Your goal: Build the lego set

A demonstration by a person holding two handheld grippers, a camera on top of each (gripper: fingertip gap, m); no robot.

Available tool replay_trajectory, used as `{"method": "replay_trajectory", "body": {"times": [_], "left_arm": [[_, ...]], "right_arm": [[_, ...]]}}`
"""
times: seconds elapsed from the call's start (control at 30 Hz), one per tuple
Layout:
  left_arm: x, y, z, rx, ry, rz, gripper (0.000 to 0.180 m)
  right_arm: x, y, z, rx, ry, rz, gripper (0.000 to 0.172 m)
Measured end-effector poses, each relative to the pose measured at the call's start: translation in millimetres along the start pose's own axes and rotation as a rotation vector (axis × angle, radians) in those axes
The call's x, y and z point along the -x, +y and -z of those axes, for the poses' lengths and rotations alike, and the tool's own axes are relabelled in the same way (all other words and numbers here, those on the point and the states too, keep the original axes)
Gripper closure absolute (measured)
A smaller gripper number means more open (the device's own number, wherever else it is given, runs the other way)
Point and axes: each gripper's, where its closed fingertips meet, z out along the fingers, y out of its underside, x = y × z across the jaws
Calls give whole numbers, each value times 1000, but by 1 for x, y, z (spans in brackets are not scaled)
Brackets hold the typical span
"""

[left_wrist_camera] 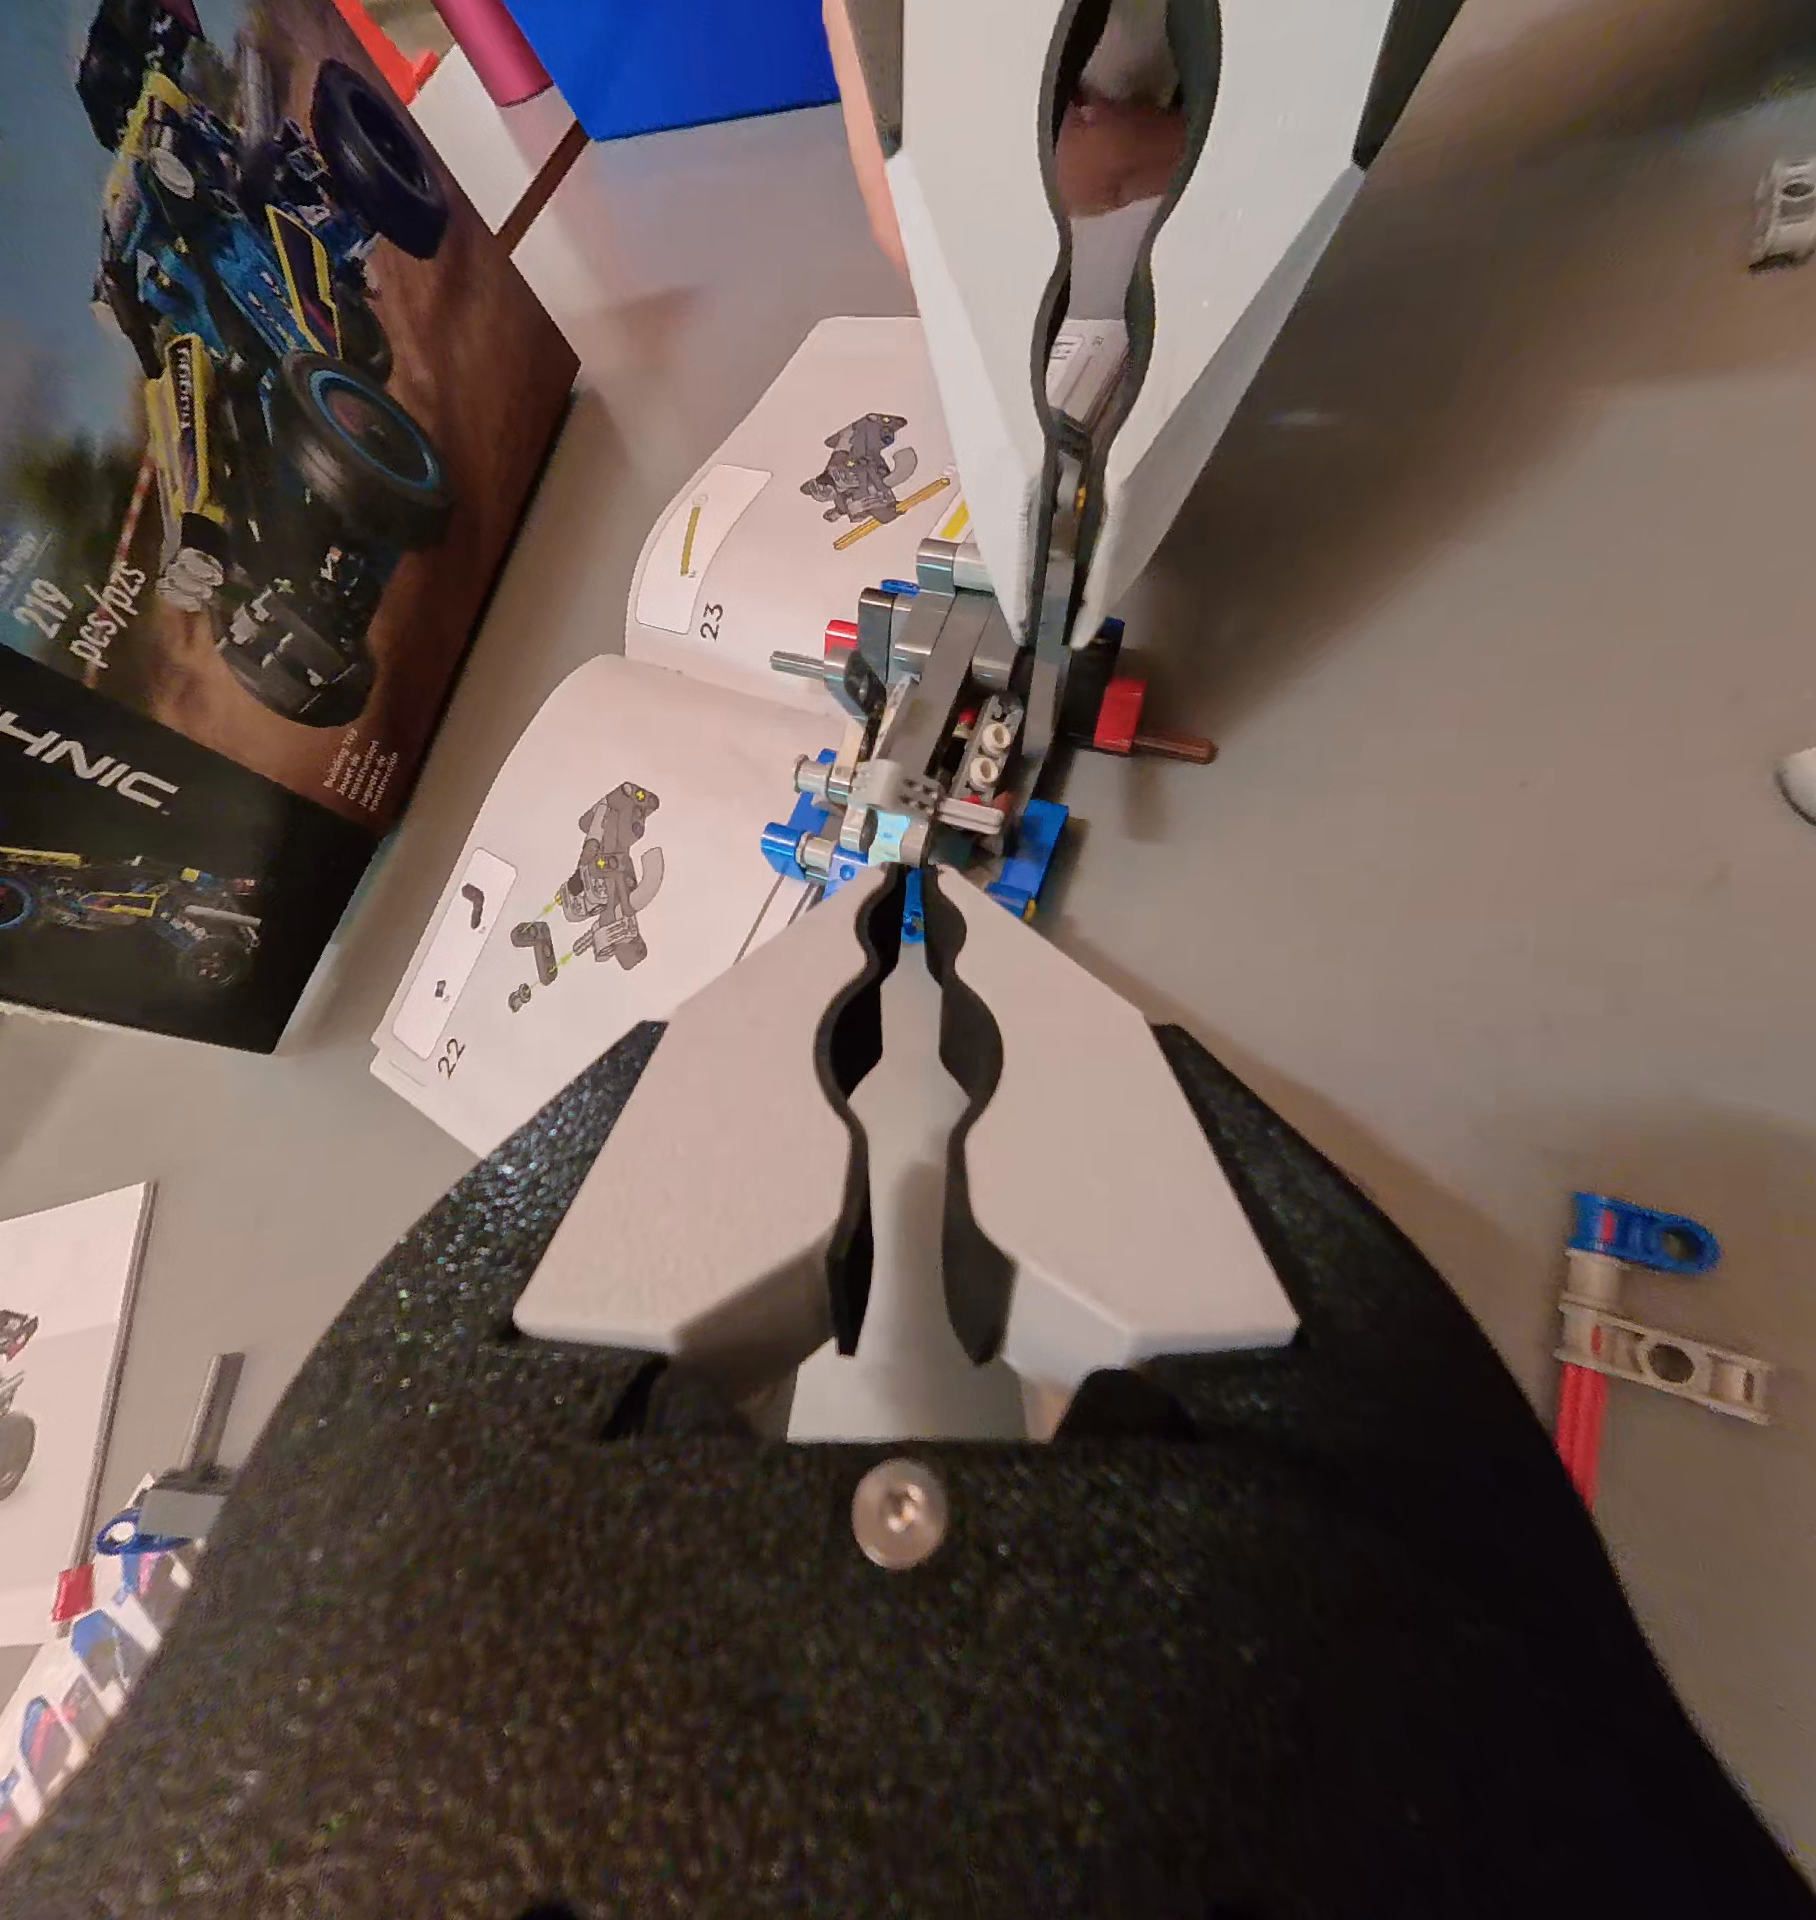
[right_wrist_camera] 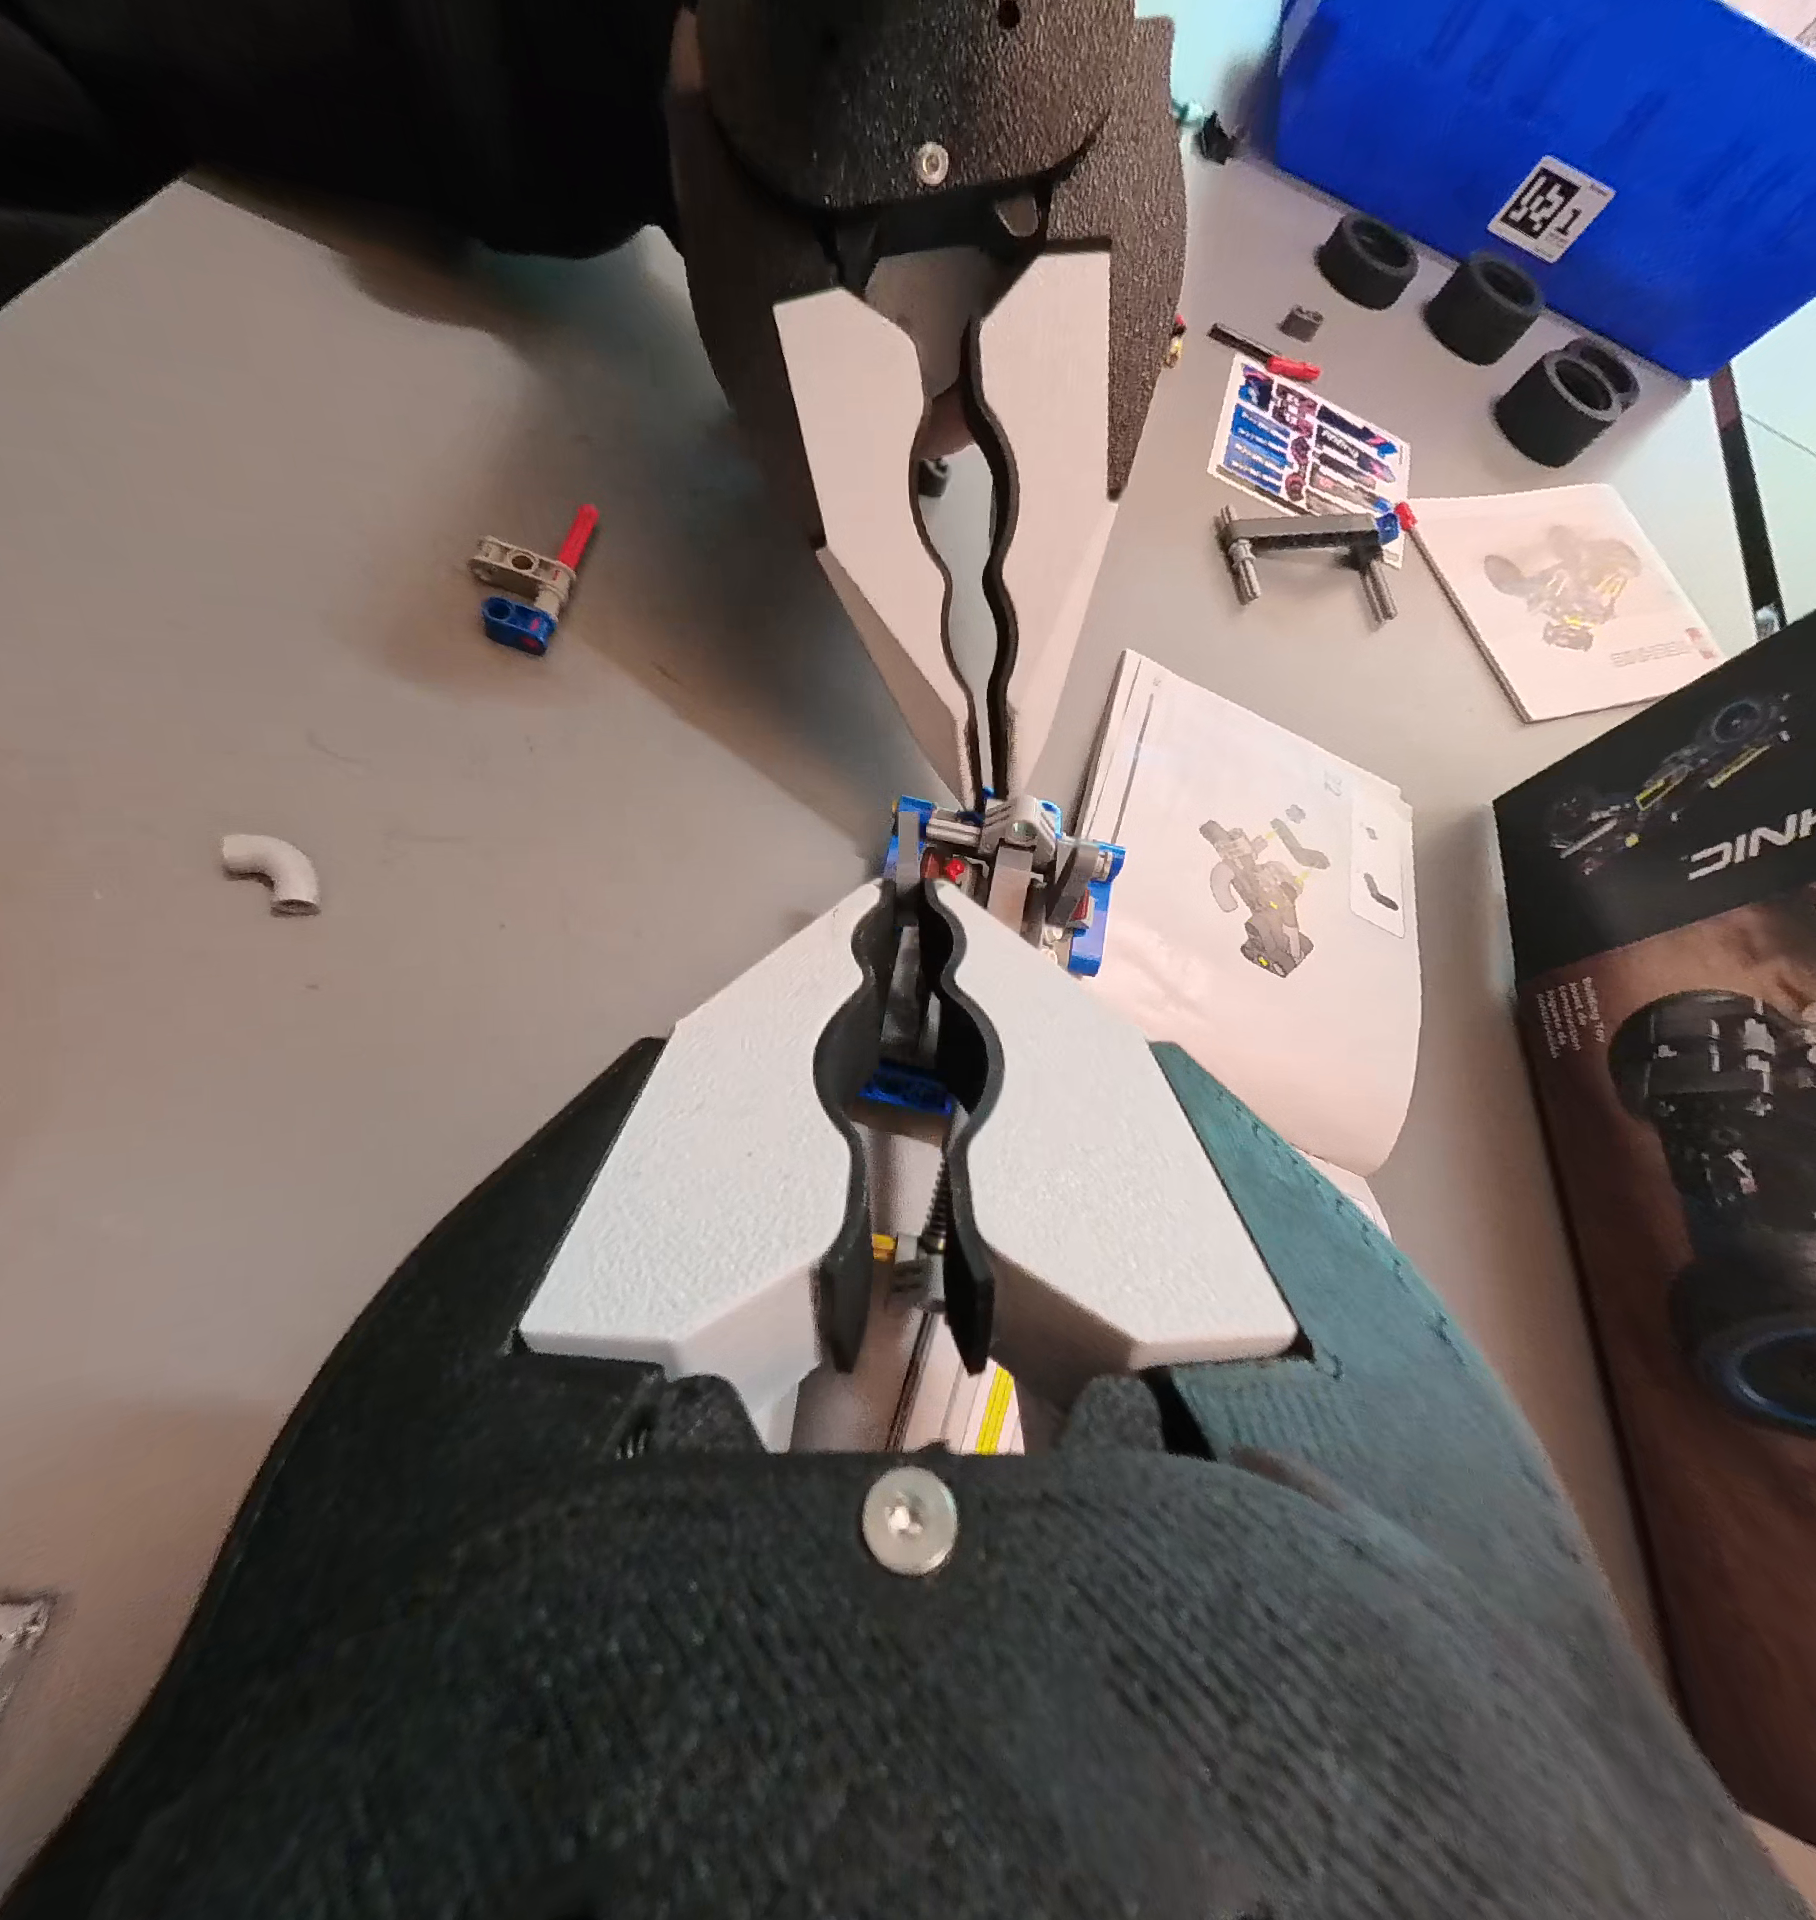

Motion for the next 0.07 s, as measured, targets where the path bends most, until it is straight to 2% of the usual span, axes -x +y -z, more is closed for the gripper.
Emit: {"method": "replay_trajectory", "body": {"times": [0.03, 0.07], "left_arm": [[0, 1, 1, 3, -3, -7, 180], [2, 1, 2, 5, -11, -10, 180]], "right_arm": [[-1, 1, 1, 9, 7, -1, 171], [-2, 1, 2, 17, 14, -1, 171]]}}
